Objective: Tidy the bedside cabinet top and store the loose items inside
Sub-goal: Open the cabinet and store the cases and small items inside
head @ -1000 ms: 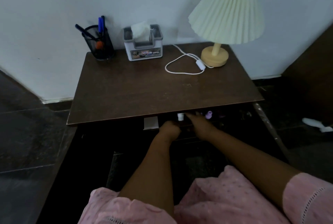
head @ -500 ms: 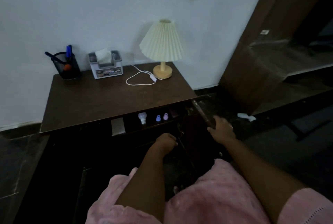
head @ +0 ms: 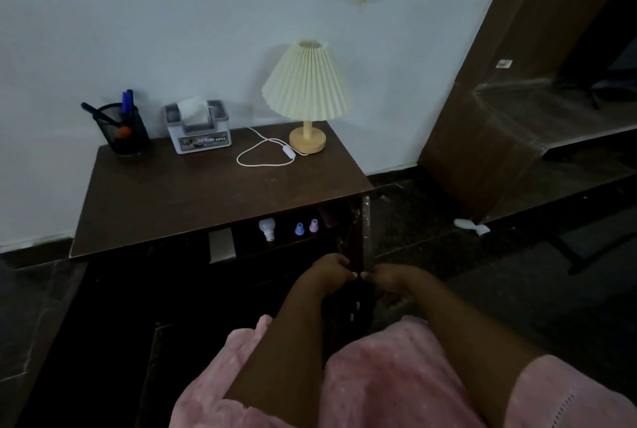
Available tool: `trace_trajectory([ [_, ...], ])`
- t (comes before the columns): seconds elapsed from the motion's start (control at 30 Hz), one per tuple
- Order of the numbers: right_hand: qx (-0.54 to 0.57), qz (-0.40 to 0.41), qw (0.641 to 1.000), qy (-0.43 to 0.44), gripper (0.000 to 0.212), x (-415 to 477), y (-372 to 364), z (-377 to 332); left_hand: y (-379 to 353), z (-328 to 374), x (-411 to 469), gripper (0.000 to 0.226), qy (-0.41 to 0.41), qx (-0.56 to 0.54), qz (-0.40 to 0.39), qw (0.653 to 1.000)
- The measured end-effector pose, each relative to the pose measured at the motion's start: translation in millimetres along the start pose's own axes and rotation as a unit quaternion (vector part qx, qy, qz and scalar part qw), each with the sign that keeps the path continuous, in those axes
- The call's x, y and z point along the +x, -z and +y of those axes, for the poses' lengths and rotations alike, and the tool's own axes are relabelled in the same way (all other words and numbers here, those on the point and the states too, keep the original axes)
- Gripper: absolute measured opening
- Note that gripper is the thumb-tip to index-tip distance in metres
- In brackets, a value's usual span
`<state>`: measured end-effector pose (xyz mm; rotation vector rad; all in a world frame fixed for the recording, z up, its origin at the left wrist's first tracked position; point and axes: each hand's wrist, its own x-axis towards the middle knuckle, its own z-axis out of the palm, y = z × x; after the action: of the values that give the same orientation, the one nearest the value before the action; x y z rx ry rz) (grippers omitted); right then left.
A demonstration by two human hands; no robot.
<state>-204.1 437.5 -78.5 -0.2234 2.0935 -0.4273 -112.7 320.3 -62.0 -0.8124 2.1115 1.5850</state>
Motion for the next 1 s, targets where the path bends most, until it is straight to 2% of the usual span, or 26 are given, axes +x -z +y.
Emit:
trace_trajectory([
  [0.13, -0.038, -0.061, 0.997, 0.012, 0.038, 6, -20, -44, 17, -15, -3, 0.038, 0.018, 0.036, -0.011, 0.999],
  [0.23, 0.018, -0.046, 0.999, 0.007, 0.041, 14, -40, -73, 33, -25, 4, 0.036, 0.005, 0.142, 0.093, 0.986],
  [0.37, 0.160, 0.007, 0.987, -0.016, 0.051, 33, -73, -96, 54, -33, 12, 0.026, 0.040, 0.163, 0.235, 0.958],
  [0.5, 0.265, -0.009, 0.964, -0.001, 0.048, 47, -79, -105, 70, -35, 23, 0.024, 0.072, 0.170, 0.280, 0.942],
  [0.63, 0.317, -0.031, 0.948, 0.009, 0.054, 67, -79, -114, 68, -34, 31, 0.018, 0.065, 0.182, 0.349, 0.917],
  [0.77, 0.369, -0.010, 0.928, 0.055, 0.051, 84, -85, -127, 60, -35, 38, 0.026, 0.051, 0.121, 0.386, 0.913],
  [0.87, 0.406, -0.056, 0.911, 0.052, 0.059, 88, -85, -134, 62, -40, 44, 0.028, 0.096, 0.029, 0.377, 0.921],
  [1.0, 0.370, -0.083, 0.924, 0.056, 0.067, 99, -83, -141, 71, -49, 57, 0.025, 0.110, -0.027, 0.390, 0.914],
])
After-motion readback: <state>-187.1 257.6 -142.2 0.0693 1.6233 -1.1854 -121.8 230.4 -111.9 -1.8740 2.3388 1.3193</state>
